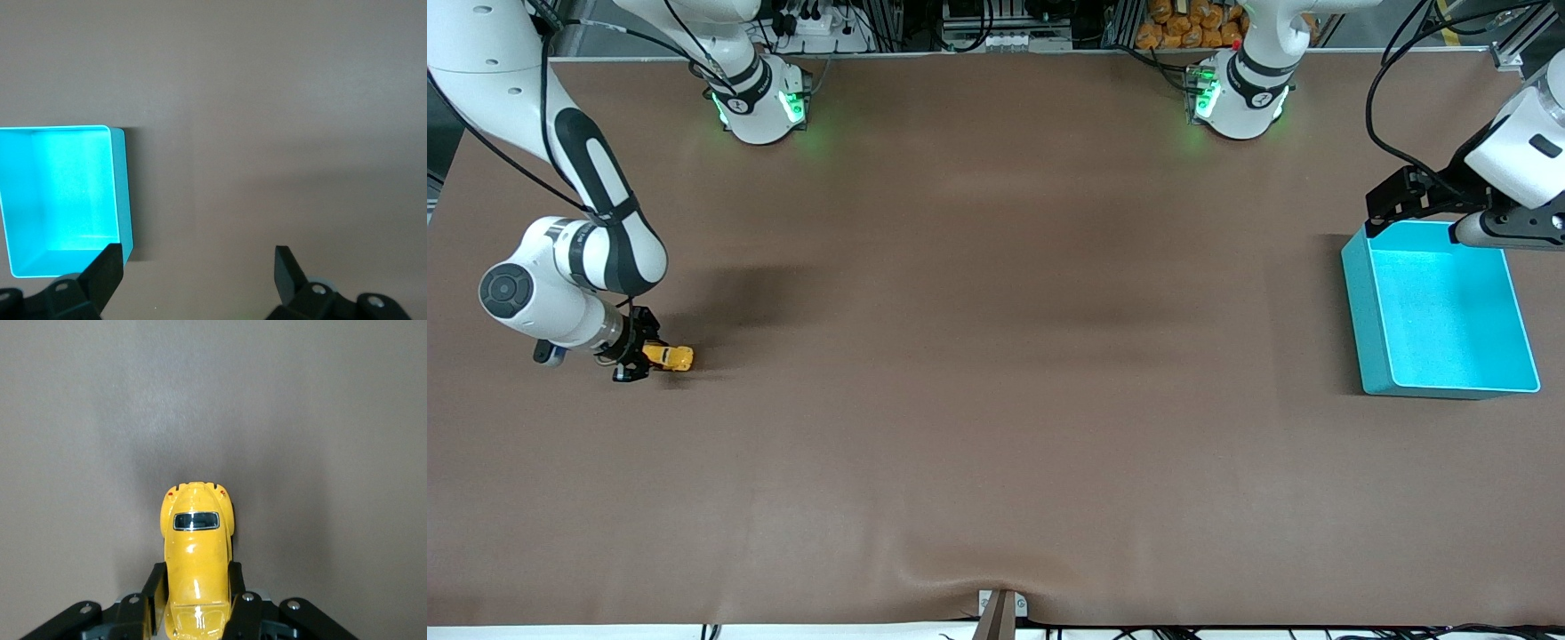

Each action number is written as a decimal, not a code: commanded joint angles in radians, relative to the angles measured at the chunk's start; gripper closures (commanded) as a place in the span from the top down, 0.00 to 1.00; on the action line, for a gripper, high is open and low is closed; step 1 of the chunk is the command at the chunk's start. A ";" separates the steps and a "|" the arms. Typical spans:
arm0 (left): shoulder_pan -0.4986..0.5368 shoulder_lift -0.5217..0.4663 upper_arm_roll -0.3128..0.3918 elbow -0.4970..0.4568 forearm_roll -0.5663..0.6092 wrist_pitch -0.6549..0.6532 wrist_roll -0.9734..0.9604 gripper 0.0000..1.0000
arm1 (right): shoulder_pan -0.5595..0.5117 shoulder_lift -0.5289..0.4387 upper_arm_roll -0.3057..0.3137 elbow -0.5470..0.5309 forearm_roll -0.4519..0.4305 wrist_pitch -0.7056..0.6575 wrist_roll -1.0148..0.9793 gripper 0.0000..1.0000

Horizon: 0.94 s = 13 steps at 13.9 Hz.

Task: Wind and store yellow beetle car
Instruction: 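Drag the car backward along the table with the right gripper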

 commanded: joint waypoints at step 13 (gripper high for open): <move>-0.002 -0.011 -0.029 0.009 0.017 0.001 0.006 1.00 | -0.143 0.194 0.010 0.101 -0.131 0.084 -0.055 0.30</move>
